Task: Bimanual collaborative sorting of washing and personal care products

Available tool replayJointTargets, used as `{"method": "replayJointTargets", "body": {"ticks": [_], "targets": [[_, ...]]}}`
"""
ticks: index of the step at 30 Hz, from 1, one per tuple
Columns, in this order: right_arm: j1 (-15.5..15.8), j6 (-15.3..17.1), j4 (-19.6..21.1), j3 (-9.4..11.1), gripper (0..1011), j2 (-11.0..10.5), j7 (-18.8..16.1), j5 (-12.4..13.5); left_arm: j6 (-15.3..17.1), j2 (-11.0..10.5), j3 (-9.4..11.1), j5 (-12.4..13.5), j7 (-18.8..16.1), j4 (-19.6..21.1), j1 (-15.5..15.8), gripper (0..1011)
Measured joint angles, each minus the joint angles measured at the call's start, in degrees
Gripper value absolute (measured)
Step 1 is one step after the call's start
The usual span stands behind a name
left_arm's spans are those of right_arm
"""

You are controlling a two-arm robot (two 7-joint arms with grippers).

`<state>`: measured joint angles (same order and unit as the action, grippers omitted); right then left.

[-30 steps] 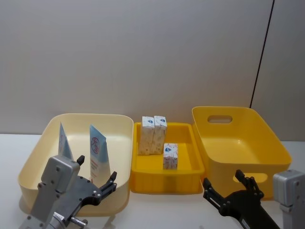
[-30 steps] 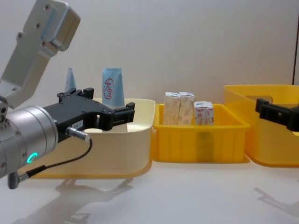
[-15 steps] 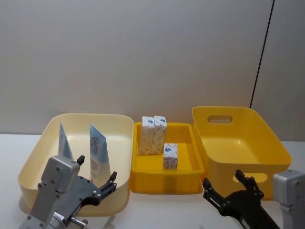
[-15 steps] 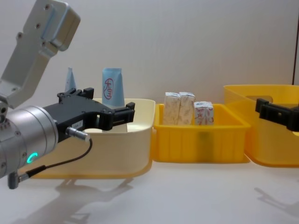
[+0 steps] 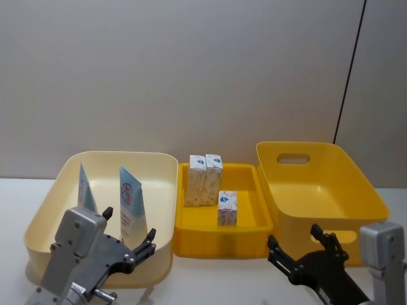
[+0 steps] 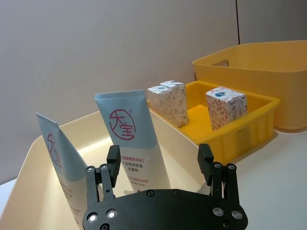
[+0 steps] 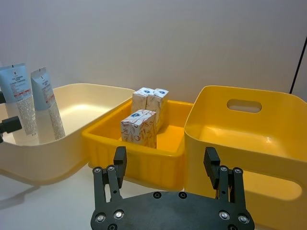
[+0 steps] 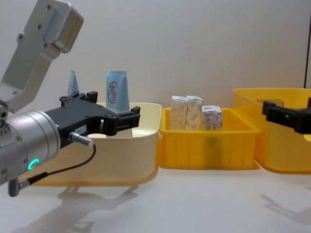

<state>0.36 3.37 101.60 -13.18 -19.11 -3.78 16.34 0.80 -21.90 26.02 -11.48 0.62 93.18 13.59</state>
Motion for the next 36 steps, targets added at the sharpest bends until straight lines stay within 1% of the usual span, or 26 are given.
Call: {"method": "replayJointTargets", "body": {"ticks": [2, 3, 5, 6, 8, 9, 11, 12, 13, 14, 15, 17, 18, 20, 21, 23, 24, 26, 27, 28, 31, 32, 34, 35, 36], "targets": [[-0.47, 1.3, 0.56, -0.2, 1001, 0.18, 0.14, -0.02, 0.0, 0.0, 0.0, 0.0, 0.0, 0.0, 0.0, 1003], [-0.91, 2.91, 1.06, -0.31, 1001, 0.34, 0.36, -0.02, 0.0, 0.0, 0.0, 0.0, 0.0, 0.0, 0.0, 1003], [-1.4, 4.66, 1.6, -0.42, 1001, 0.54, 0.52, 0.02, 0.0, 0.0, 0.0, 0.0, 0.0, 0.0, 0.0, 1003], [-2.0, 6.41, 2.21, -0.54, 1001, 0.8, 0.86, 0.08, 0.0, 0.0, 0.0, 0.01, 0.0, 0.0, 0.0, 1003], [-2.76, 8.41, 2.9, -0.66, 1001, 1.18, 1.21, 0.2, 0.0, 0.0, 0.0, 0.0, 0.0, 0.0, 0.0, 1003], [-3.54, 10.98, 3.48, -0.78, 1001, 1.61, 1.79, 0.35, 0.0, 0.0, 0.0, 0.0, 0.0, 0.0, 0.0, 1003], [-4.39, 12.84, 3.98, -0.9, 1001, 2.13, 2.26, 0.46, 0.0, 0.0, 0.0, 0.0, 0.0, 0.0, 0.0, 1003], [-5.39, 15.98, 4.51, -1.04, 1001, 2.79, 3.12, 0.6, 0.0, 0.0, 0.0, 0.01, 0.0, 0.0, 0.0, 1003], [-5.86, 16.74, 4.71, -1.09, 1001, 3.1, 3.36, 0.63, 0.0, 0.0, 0.0, 0.0, 0.0, 0.0, 0.0, 1003], [-6.35, 18.44, 4.92, -1.15, 1001, 3.47, 3.93, 0.67, 0.0, 0.0, 0.0, 0.0, 0.0, 0.0, 0.0, 1003], [-7.44, 20.72, 5.25, -1.26, 1001, 4.32, 4.77, 0.69, 0.0, 0.0, 0.0, 0.0, 0.0, 0.0, 0.0, 1003], [-8.38, 23.33, 5.5, -1.35, 1001, 5.12, 5.86, 0.69, 0.0, 0.0, 0.0, 0.0, 0.0, 0.0, 0.0, 1003], [-9.33, 25.7, 5.62, -1.45, 1001, 6.03, 6.72, 0.69, 0.0, 0.0, 0.0, 0.0, 0.0, 0.0, 0.0, 1003], [-10.45, 27.99, 5.66, -1.51, 1001, 6.96, 8.05, 0.64, 0.0, 0.0, 0.0, 0.0, 0.0, 0.0, 0.0, 1003], [-11.26, 30.16, 5.66, -1.61, 1001, 7.99, 9.17, 0.52, 0.0, 0.0, 0.0, 0.0, 0.0, 0.0, 0.0, 1003], [-12.43, 32.7, 5.5, -1.75, 1001, 9.2, 10.51, 0.3, 0.0, 0.0, 0.0, 0.0, 0.0, 0.0, 0.0, 1003], [-13.42, 34.73, 5.22, -1.92, 1001, 10.22, 11.63, 0.08, 0.0, 0.0, 0.0, 0.0, 0.0, 0.0, 0.0, 1003], [-14.5, 36.69, 4.83, -2.16, 1001, 11.36, 12.68, -0.17, 0.0, 0.0, 0.0, 0.0, 0.0, 0.0, 0.0, 1003], [-15.0, 37.94, 4.64, -2.28, 1001, 11.83, 13.34, -0.34, 0.0, 0.01, 0.0, 0.0, 0.0, 0.0, 0.0, 1003], [-16.0, 39.74, 4.22, -2.54, 1001, 12.79, 14.31, -0.63, 0.0, 0.0, 0.0, 0.0, 0.0, 0.0, -0.01, 1003], [-17.22, 42.08, 3.64, -2.88, 1001, 13.86, 15.47, -1.03, 0.0, 0.0, 0.0, 0.0, 0.0, 0.0, 0.0, 1003], [-18.0, 43.72, 3.26, -3.14, 1001, 14.51, 16.26, -1.3, 0.0, 0.0, 0.0, 0.0, 0.0, 0.0, 0.0, 1003], [-19.18, 45.59, 2.52, -3.55, 1001, 15.35, 17.08, -1.63, 0.0, 0.01, 0.0, 0.0, 0.0, 0.0, 0.0, 1003], [-19.18, 45.59, 2.52, -3.55, 1001, 15.35, 17.08, -1.63, 0.0, 0.0, 0.0, 0.0, 0.0, 0.0, 0.0, 1003], [-19.82, 46.97, 2.07, -3.79, 1001, 15.76, 17.59, -1.88, 0.0, 0.0, 0.0, 0.0, 0.0, 0.0, 0.0, 1003]]}}
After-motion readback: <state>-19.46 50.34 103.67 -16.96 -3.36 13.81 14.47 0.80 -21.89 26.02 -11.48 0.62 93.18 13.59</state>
